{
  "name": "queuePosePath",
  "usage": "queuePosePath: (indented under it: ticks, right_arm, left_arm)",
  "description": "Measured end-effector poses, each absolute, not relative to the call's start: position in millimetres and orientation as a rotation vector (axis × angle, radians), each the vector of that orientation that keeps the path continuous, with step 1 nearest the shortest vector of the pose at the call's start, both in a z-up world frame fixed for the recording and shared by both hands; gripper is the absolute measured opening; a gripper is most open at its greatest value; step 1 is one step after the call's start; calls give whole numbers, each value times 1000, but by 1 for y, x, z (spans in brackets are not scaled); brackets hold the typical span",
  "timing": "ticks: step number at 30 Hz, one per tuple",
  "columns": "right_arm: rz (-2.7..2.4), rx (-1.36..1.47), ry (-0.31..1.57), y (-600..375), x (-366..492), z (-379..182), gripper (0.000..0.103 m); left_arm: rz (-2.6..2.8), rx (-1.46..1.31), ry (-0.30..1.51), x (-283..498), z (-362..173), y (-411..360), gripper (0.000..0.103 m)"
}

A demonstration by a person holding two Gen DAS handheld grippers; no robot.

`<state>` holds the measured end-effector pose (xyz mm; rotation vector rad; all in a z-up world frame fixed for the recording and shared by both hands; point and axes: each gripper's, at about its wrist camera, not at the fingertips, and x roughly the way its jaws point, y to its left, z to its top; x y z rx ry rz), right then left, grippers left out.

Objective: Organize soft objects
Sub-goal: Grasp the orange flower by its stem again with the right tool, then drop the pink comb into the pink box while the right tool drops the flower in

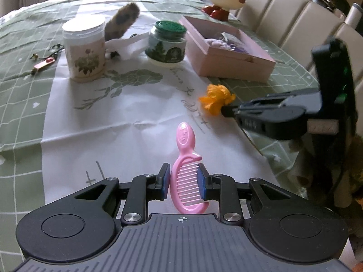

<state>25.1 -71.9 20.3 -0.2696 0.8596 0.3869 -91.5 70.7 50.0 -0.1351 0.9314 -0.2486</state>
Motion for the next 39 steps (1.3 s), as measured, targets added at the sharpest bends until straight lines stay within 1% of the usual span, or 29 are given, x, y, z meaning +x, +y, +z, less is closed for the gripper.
queuePosePath:
  ticks: [5, 10, 14, 19, 22, 25, 28, 32, 36, 39]
  right_arm:
    - [412, -247, 797, -87, -10, 65, 3]
    - [428, -226, 735, -124, -55, 111, 3]
    - [391, -197, 706, -161, -77, 130, 3]
    - [330, -172, 678, -202, -89, 138, 3]
    - [294, -160, 665, -226, -93, 137, 3]
    - [265, -145, 660, -248, -91, 132, 3]
    - [250, -114, 667, -267, -85, 126, 3]
    - [236, -88, 691, -284, -68, 111, 3]
    - [221, -70, 715, -286, -40, 98, 3]
    - [224, -59, 719, -281, -12, 96, 3]
  left_arm:
    - [-291, -125, 913, -107, 63, 55, 29]
    - [-352, -102, 892, -115, 76, 29, 29]
    - [-401, -85, 870, -104, 91, 5, 29]
    - [-447, -23, 767, -54, 138, -34, 29]
    - [-464, 9, 707, -6, 167, -56, 29]
    - [-429, -5, 677, 51, 182, -69, 29]
    - [-369, -96, 660, 105, 181, -69, 29]
    - [-323, -212, 689, 159, 152, -64, 30]
    - [-272, -235, 727, 183, 120, -52, 30]
    - [-252, -290, 690, 173, 107, -29, 30]
